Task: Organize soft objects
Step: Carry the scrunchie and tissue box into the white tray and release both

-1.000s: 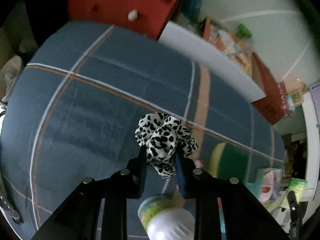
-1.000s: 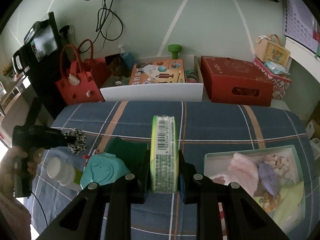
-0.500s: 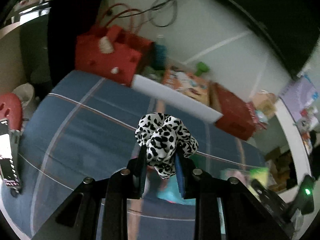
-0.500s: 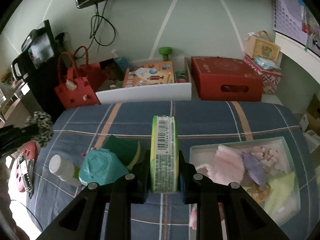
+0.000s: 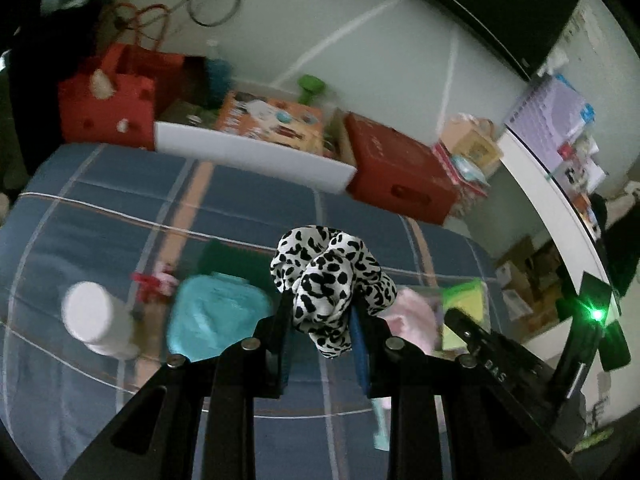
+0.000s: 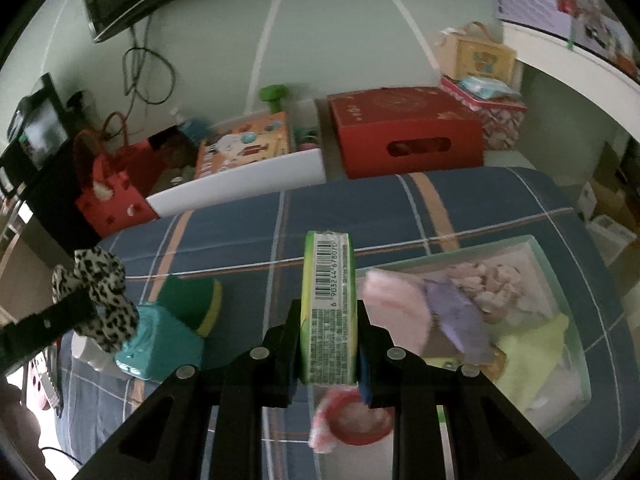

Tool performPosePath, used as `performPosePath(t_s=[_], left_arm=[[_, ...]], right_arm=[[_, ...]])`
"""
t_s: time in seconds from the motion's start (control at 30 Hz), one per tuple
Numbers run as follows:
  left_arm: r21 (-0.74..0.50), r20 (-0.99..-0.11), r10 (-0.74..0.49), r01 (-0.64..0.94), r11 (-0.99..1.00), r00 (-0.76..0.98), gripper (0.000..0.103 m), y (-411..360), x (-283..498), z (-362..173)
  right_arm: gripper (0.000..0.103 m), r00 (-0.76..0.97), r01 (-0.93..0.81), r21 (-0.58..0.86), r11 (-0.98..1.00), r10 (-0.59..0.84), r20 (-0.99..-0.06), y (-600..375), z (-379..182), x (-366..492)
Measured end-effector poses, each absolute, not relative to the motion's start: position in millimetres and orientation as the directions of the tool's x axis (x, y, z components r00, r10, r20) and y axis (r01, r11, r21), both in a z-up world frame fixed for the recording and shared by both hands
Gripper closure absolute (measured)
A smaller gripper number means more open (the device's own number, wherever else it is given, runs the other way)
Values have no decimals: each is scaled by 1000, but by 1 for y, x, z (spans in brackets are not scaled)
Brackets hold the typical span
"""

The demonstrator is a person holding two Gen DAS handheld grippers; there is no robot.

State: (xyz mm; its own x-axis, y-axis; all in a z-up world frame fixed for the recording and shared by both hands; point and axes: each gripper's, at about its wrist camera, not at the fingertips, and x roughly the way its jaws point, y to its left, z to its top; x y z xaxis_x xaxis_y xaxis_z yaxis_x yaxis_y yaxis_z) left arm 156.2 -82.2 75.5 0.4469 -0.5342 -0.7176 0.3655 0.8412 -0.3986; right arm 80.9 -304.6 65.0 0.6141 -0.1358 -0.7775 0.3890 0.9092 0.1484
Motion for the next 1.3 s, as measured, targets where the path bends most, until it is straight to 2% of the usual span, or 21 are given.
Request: performPosePath(t_s=[0.13,0.23,0.67,0.87,0.97,1.17,1.3], left_arm=[[-412,-719,-575,426,805,391,76,-118,143,66],[-402,-731,-594,492,772,336,76,-149,132,58],[-402,-766,-616,609,683,185,76,-230,106,26],[-406,-761,-624,623,669,175,76,-243,108,13],[-393,-774,-608,619,680,177,76,-249,111,4],[-347,-833,-529,594,726,159,75,-256,116,-29],[-350,-841,-520,579,736,152,73,-254,119,-35]], right_arm=[[79,586,482,147,864,-192,-787,-341,60,65],[79,506,603,81,794,-302,-808,-374,53,47],[79,453,730,115,674,-350,-820,-441,45,3],[79,484,719,154,678,-328,-811,-446,40,6],[79,524,666,211,715,-248,-815,-441,26,23],[79,439,679,163,716,-218,-872,-437,-6,41],[78,431,683,166,711,-210,-878,-437,-9,40]])
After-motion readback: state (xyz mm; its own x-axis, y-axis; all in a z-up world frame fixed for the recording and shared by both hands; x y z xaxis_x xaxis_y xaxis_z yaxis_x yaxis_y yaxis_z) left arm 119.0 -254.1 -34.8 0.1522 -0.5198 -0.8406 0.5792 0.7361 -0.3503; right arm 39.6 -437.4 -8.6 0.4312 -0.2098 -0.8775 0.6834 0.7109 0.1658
